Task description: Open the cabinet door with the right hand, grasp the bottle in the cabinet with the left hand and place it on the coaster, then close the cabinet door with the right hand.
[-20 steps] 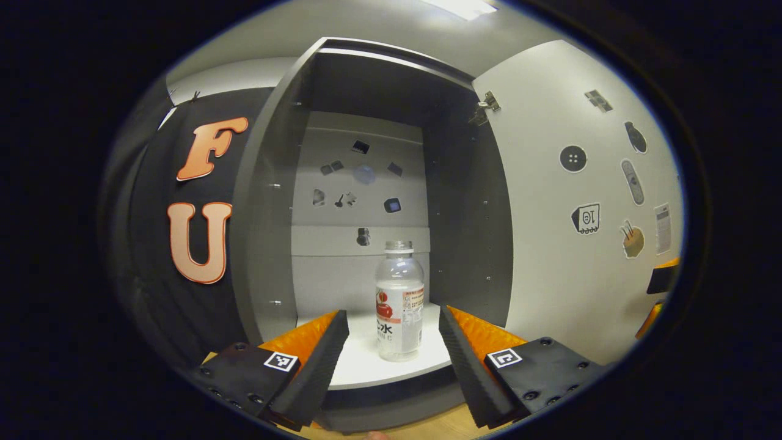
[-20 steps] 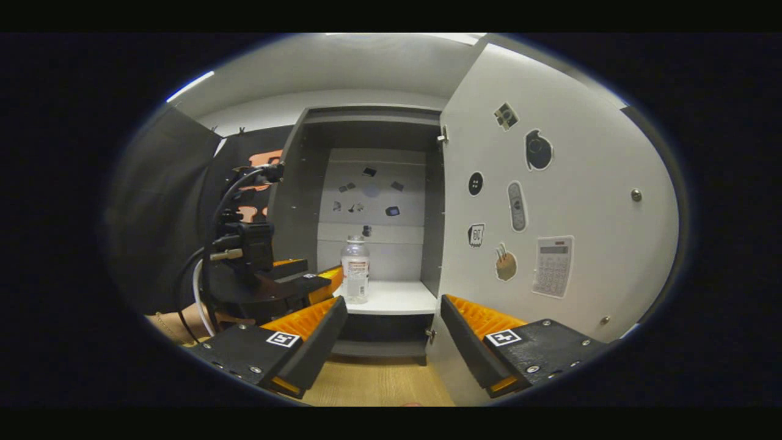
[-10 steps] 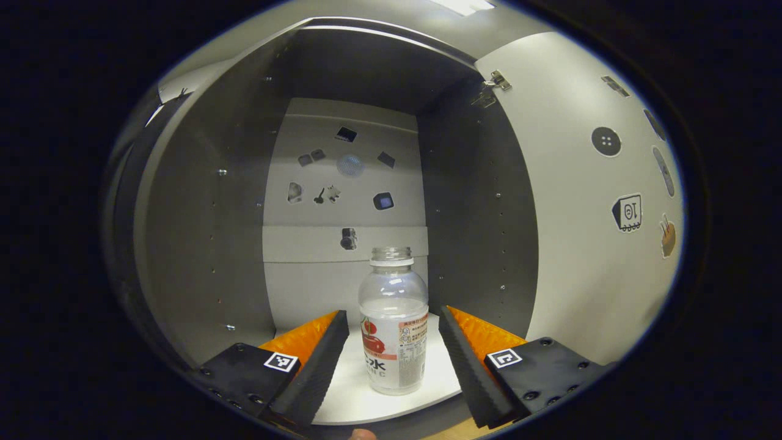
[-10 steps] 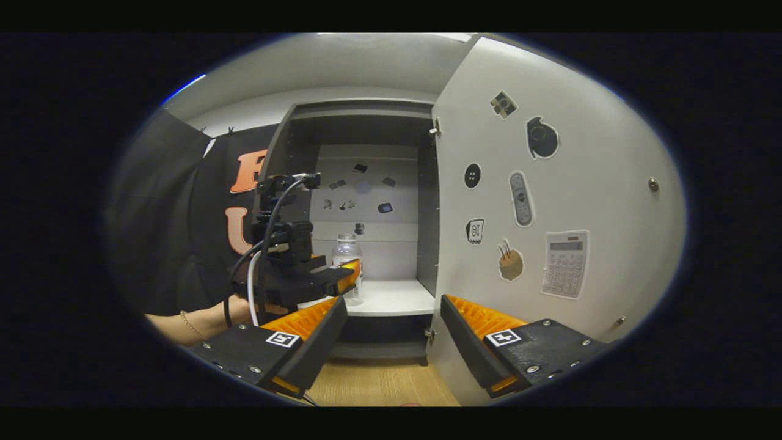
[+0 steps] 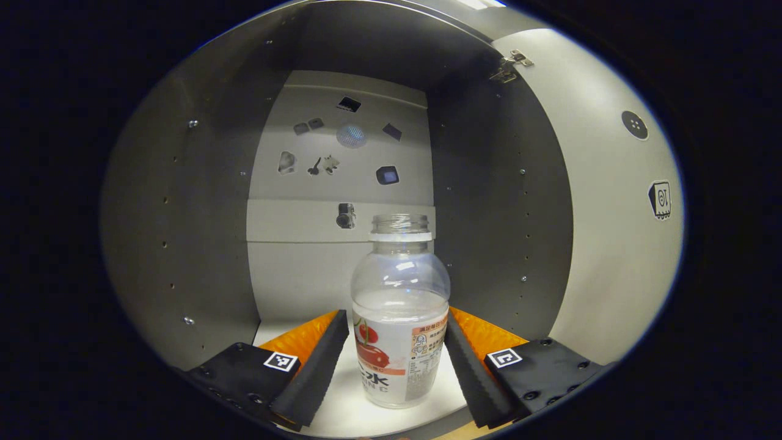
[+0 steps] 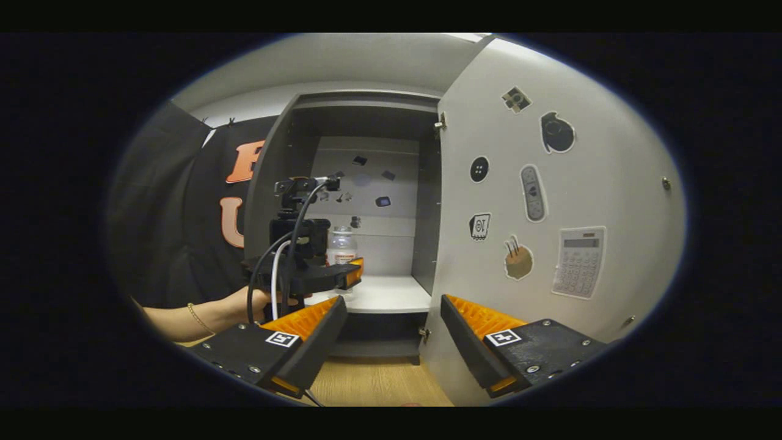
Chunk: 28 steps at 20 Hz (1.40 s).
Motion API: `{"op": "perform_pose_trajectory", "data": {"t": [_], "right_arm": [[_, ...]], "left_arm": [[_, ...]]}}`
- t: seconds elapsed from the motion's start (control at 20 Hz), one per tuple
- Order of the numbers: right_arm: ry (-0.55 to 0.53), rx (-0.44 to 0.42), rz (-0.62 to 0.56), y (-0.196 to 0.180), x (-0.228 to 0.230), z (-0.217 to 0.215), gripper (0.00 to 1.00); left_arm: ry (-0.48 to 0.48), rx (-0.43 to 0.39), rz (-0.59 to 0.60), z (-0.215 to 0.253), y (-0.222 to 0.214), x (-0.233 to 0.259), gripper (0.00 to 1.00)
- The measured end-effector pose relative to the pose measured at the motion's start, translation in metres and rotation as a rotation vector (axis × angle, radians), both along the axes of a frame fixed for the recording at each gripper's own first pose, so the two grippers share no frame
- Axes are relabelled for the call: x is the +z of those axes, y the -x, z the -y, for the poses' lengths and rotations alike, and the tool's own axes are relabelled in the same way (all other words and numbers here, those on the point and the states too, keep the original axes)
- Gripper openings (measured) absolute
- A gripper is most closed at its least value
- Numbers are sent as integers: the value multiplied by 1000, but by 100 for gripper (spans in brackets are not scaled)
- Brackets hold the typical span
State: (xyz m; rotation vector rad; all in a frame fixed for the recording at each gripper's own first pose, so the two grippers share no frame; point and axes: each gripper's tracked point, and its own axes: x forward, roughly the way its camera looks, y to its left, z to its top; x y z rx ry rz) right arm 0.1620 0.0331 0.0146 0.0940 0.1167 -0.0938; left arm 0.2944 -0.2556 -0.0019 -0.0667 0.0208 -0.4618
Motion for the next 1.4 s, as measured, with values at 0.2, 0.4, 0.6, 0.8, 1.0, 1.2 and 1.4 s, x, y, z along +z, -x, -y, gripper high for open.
{"op": "perform_pose_trajectory", "data": {"t": [0.2, 0.4, 0.6, 0.8, 1.0, 1.2, 1.4], "right_arm": [[0, -1, -10, 1, -1, 1, 97], [8, 12, -21, 4, -4, 0, 95], [19, 34, -10, 5, -2, -2, 95], [27, 78, 6, 7, 1, -8, 95], [49, 145, 18, 12, 2, -14, 95], [33, 231, 39, 8, 4, -25, 95], [4, 310, 42, 24, 1, -42, 95]], "left_arm": [[-4, -10, 1, 3, 2, 1, 85], [6, -23, 10, 1, 9, 2, 81], [37, -17, 24, -8, 21, 9, 78], [50, -3, 26, -22, 45, 15, 78], [56, 44, 28, -46, 82, 19, 79], [31, 110, 23, -73, 122, 17, 79], [33, 184, -3, -102, 161, 8, 79]]}}
